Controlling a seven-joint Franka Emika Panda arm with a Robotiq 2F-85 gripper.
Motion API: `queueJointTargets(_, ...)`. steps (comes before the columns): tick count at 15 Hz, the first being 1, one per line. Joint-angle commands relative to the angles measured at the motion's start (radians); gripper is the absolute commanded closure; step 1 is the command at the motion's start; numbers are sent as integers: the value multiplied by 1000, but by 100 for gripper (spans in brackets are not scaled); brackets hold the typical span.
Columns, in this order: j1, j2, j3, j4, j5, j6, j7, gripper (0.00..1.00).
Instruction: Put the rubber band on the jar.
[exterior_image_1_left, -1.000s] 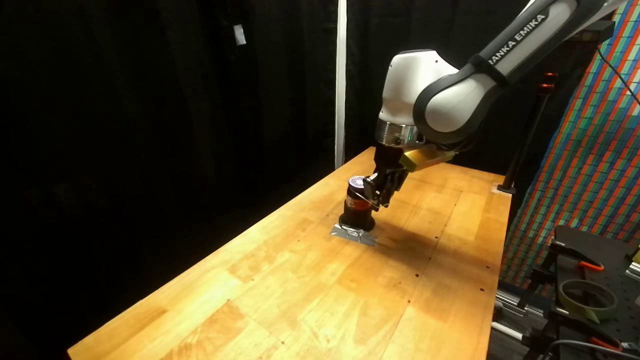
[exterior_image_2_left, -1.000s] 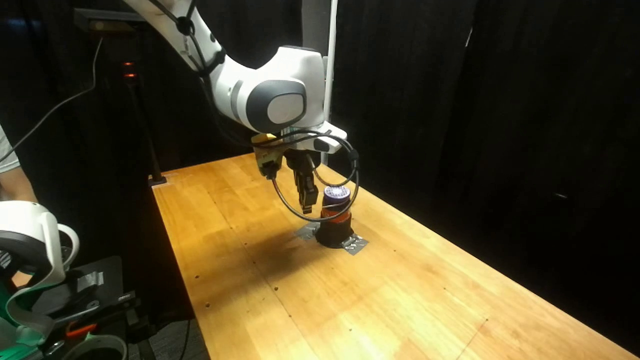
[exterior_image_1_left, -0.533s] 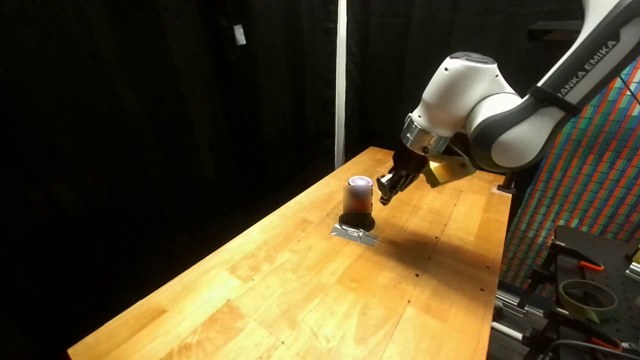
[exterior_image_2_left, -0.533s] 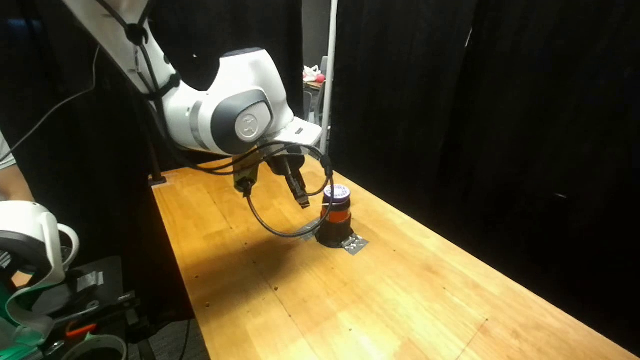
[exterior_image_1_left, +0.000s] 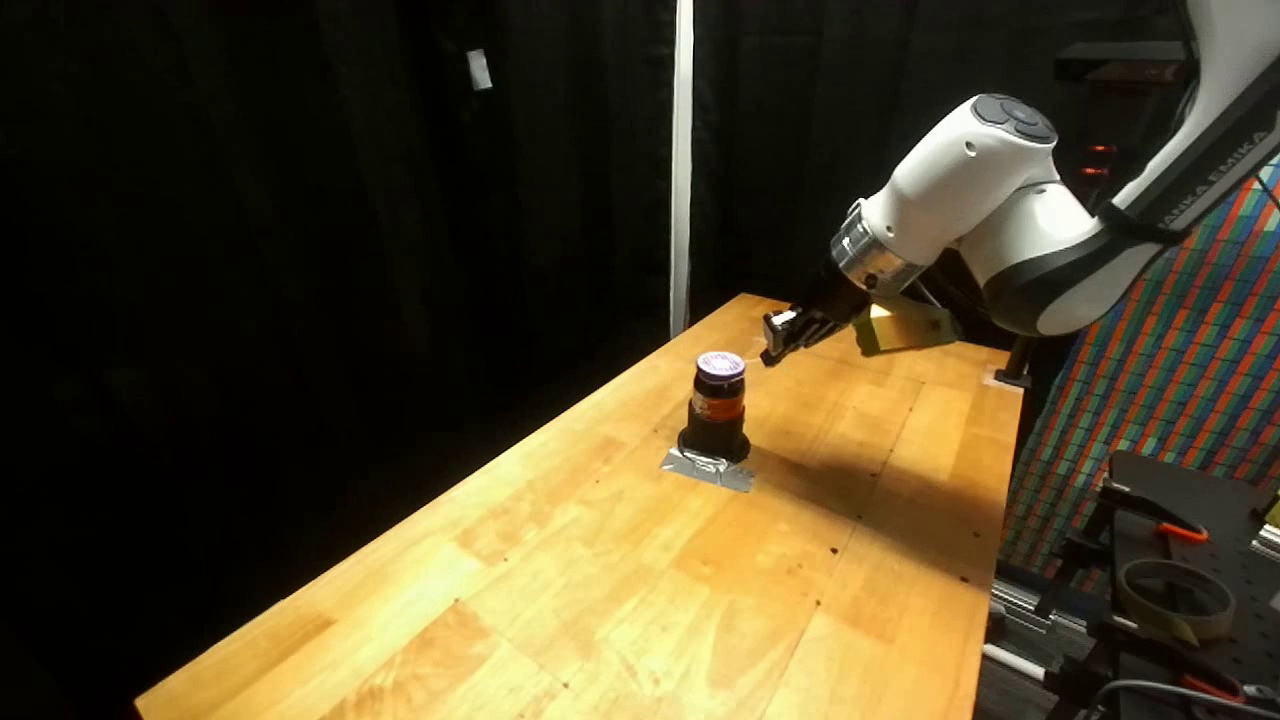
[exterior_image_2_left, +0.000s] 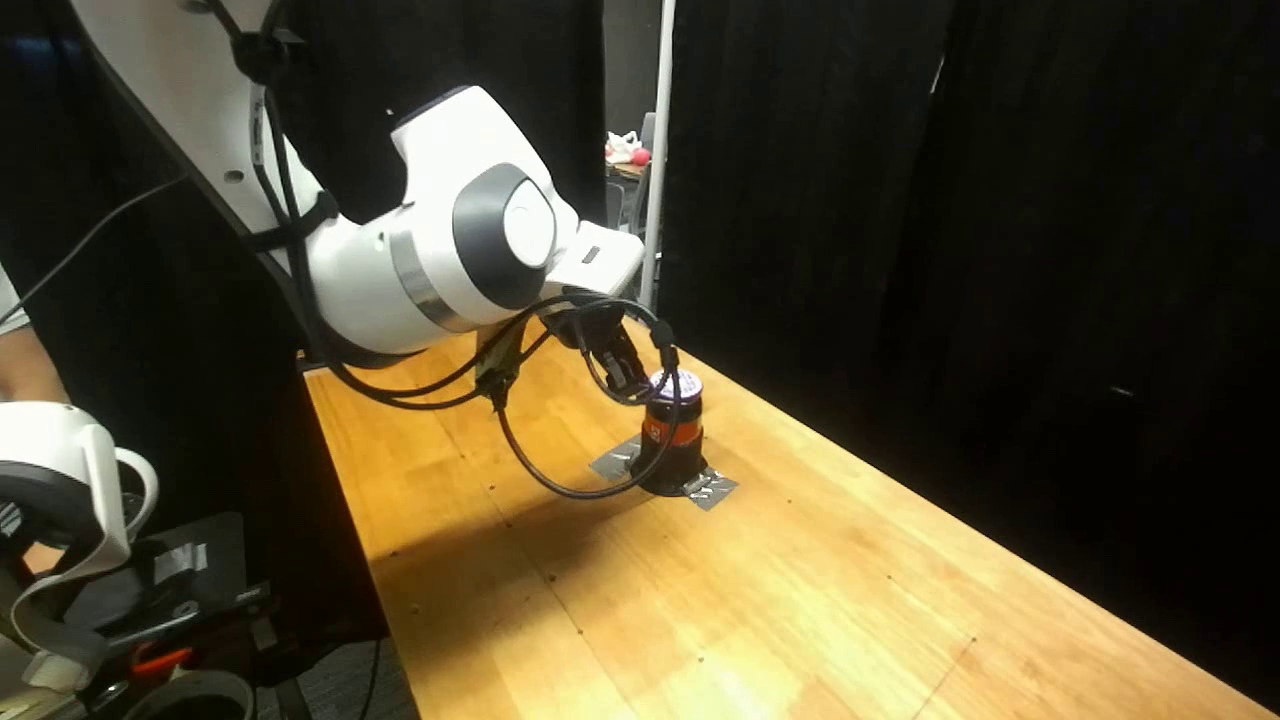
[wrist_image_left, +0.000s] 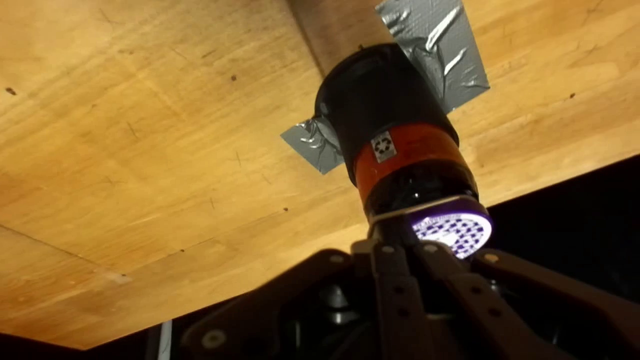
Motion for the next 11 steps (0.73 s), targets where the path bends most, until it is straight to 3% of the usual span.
queueJointTargets(1,232,97,-246,-2,1,157,117,98)
queueJointTargets(4,381,182,-377,-50,96,281,118,96)
queueJointTargets(7,468,238,-422,-116,200,370,107,97)
queueJointTargets(8,454,216,-393,-136,199,368,111,72)
queueJointTargets(9,366,134,-273,-120,349,282,-106,97)
queueJointTargets(11,378,141,-268,-140,357,297,-97,86)
